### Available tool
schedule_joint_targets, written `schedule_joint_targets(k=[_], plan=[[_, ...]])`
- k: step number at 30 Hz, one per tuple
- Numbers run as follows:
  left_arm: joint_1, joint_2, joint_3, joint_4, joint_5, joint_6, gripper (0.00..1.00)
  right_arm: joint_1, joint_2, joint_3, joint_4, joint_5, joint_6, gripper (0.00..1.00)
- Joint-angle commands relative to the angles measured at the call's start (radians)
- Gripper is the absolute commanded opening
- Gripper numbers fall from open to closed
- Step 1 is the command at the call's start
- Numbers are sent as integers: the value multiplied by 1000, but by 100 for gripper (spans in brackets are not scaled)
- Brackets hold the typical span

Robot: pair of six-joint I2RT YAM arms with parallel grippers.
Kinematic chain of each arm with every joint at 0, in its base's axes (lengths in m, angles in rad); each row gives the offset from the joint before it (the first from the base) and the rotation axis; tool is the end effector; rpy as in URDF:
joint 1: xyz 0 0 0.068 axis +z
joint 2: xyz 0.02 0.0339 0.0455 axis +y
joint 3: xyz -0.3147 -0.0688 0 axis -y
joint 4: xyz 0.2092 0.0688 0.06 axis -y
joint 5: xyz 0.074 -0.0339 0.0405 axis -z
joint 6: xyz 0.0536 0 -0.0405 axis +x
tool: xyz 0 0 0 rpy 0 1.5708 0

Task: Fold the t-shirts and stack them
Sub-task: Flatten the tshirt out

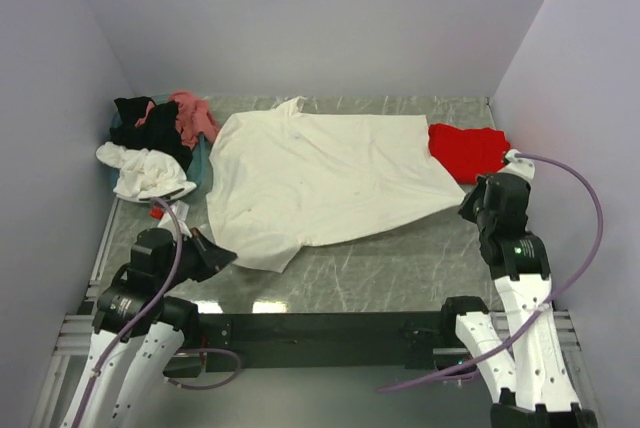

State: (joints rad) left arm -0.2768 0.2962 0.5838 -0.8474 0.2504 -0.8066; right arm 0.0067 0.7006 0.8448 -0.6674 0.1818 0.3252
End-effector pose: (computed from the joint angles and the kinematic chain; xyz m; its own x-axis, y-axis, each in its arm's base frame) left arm 0.0053 -0.0153 0.2554 -0.6904 -0.5310 -0.4913 -0.0458 0.7099 -0.7028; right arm 0.0877 -0.0091 0.3425 -0.4255 0.3114 -0.8497 0.3018 0.9340 0.1912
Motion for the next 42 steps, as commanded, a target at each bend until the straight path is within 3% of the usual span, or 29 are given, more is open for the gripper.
schedule_joint_targets(k=[1,4,5,7,8,11,17,22,25,29,32,37,42], plan=[[-2,-51,7,-122,78,15,1,4,-73,17,-26,47,37,0],[-2,-89,36,-214,141,43,17,4,-96,30,-37,-2,41,0],[-2,-101,50,-266,145,61,33,4,-95,34,-44,-19,41,0],[-1,-106,108,-298,139,81,50,4,-86,56,-61,-38,40,23],[-1,-103,129,-308,135,81,61,4,-81,62,-78,-28,41,41],[-1,-80,188,-280,144,80,76,3,-98,85,-100,-7,40,54],[-1,18,145,-52,121,64,79,6,-139,96,-58,-25,32,57],[-1,124,-1,256,113,-6,80,12,-73,-1,47,-218,49,57],[-9,222,-16,393,64,6,79,48,-17,-48,123,-238,77,57],[-106,401,2,514,-113,18,79,272,107,-72,215,-118,121,57],[-243,551,25,622,-247,12,79,328,204,-98,323,-160,159,57],[-410,846,77,798,-326,33,80,406,405,-132,474,-179,210,59],[-446,995,47,840,-336,30,81,473,594,-121,529,-154,225,61]])
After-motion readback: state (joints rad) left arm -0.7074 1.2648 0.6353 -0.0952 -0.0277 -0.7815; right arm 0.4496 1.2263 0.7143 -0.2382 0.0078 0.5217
